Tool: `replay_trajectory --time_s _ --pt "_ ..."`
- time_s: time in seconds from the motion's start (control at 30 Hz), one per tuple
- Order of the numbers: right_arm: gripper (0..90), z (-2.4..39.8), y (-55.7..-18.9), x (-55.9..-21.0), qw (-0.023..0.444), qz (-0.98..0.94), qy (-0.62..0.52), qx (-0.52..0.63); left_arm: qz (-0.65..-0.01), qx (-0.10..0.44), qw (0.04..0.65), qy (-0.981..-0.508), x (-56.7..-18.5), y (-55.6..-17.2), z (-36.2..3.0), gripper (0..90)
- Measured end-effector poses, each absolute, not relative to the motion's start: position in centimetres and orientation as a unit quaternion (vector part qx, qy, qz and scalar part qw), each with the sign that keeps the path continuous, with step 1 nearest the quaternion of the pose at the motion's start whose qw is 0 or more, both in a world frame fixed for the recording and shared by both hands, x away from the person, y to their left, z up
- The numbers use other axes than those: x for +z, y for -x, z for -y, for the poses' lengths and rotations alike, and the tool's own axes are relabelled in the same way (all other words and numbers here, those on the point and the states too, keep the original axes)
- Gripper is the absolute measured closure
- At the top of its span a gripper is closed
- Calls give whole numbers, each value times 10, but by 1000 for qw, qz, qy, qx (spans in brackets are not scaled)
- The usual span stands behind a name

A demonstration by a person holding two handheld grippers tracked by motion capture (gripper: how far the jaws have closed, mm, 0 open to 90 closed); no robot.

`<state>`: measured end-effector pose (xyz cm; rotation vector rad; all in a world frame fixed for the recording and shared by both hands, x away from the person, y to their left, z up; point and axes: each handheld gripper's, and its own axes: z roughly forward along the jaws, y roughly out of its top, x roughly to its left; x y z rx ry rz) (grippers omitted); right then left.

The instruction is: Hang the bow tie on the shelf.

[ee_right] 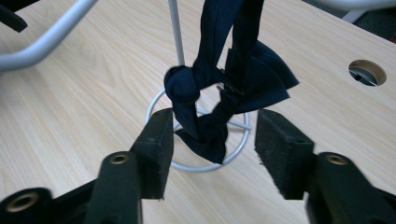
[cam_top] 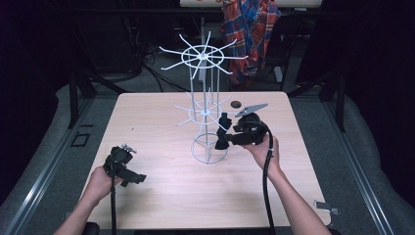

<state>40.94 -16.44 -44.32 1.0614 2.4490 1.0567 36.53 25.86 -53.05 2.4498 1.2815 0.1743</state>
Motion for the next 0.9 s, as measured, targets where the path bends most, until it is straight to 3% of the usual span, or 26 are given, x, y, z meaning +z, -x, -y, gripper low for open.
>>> replay_trajectory --time_s 0.03,0.17,0.7,0.9 --pt "394 167 -408 -442 131 -844 -370 366 -455 61 185 -869 -531 -365 -258 4" --pt "323 173 -403 -440 125 -843 -372 368 -453 61 184 -871 -530 -365 -258 4" --pt "154 205 -391 -441 120 -838 -409 342 -451 61 191 -870 -529 -365 -258 3" --pt "140 213 -385 -445 121 -839 -417 329 -450 61 192 -870 -528 -364 -257 3"
